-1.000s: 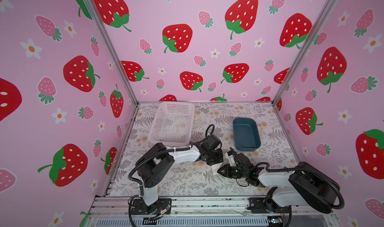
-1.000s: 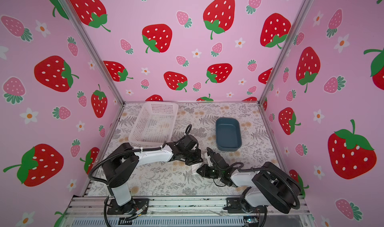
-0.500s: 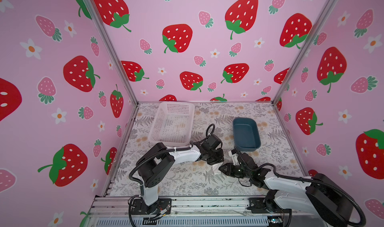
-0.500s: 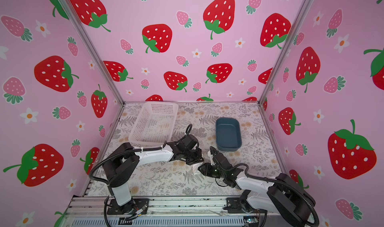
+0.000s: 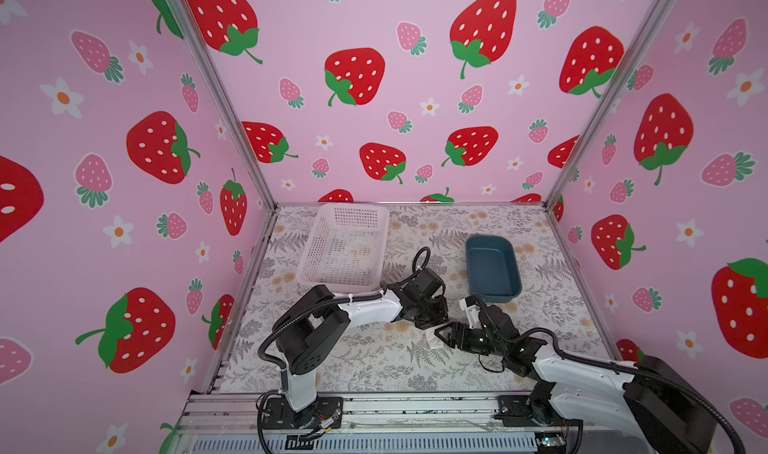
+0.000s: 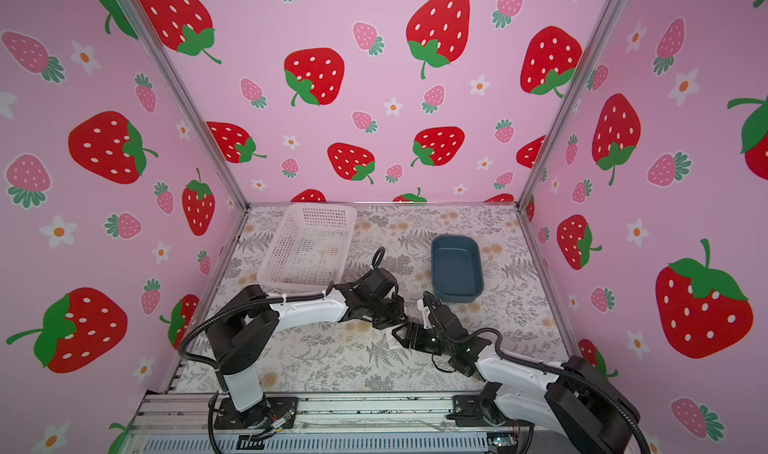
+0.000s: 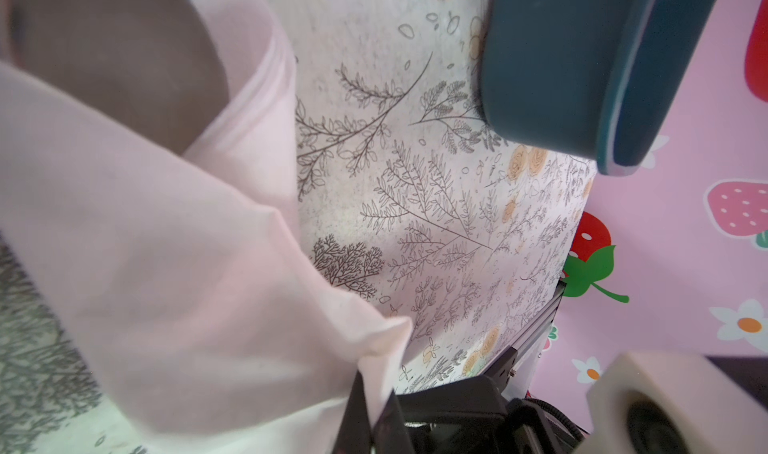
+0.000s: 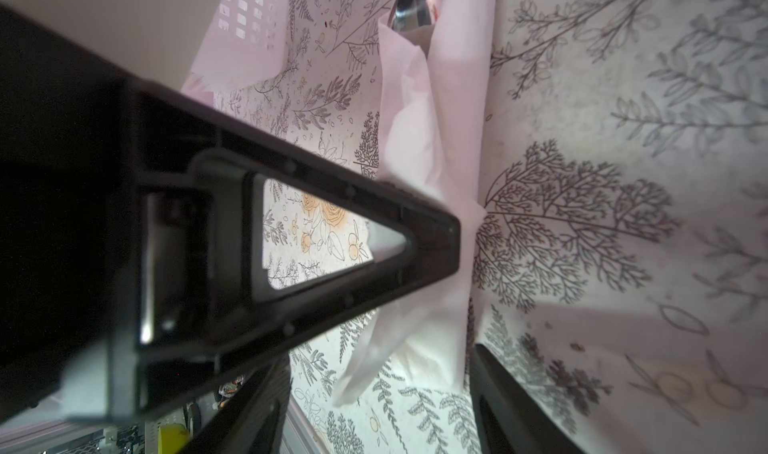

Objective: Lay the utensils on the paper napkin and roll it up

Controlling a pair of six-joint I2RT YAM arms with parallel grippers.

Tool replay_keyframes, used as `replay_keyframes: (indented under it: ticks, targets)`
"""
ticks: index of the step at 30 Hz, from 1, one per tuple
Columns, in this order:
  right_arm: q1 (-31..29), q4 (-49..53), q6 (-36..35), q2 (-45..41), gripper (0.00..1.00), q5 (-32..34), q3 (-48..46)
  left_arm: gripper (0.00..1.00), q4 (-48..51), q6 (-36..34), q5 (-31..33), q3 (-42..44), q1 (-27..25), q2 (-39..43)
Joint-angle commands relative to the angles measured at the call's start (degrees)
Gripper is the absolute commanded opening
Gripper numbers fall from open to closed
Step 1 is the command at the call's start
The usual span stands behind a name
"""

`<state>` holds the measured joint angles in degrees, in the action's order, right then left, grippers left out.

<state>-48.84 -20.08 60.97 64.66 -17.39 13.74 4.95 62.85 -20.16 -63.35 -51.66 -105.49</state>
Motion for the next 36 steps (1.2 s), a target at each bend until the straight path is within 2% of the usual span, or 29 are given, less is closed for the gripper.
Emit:
replay_keyframes:
  ticks: [1,10,19,23,26,30,36]
  targets:
    - [0.15,-1.23,-0.85,2.72,0.71,0.59,2.33,0.0,0.06,0.06,-0.49,-2.26,-0.29,-1.29]
    - [0.12,-1.75,-1.73,8.39,0.7,3.11,2.62,0.0,0.34,-0.1,-0.73,-2.55,-0.29,-1.56]
    - [0.15,-3.05,-2.5,11.41,0.53,2.97,1.43,0.0,0.76,-0.33,-0.91,-3.23,-0.51,-1.6]
    - [0.2,-3.05,-2.01,10.53,0.42,3.58,0.64,0.01,0.85,-0.4,-0.9,-3.26,-0.46,-1.3]
    - [0.17,-3.22,-1.47,9.68,0.34,4.03,-0.24,0.04,1.01,-0.51,-0.77,-3.07,-0.47,-0.4]
    - [0.17,-4.03,-1.07,9.31,0.25,3.68,-1.06,0.17,1.6,-1.12,0.05,-2.65,-0.47,2.08]
    - [0.17,-5.29,0.17,9.95,0.17,3.54,-2.11,0.3,6.71,-3.47,3.46,-2.79,0.18,6.93]
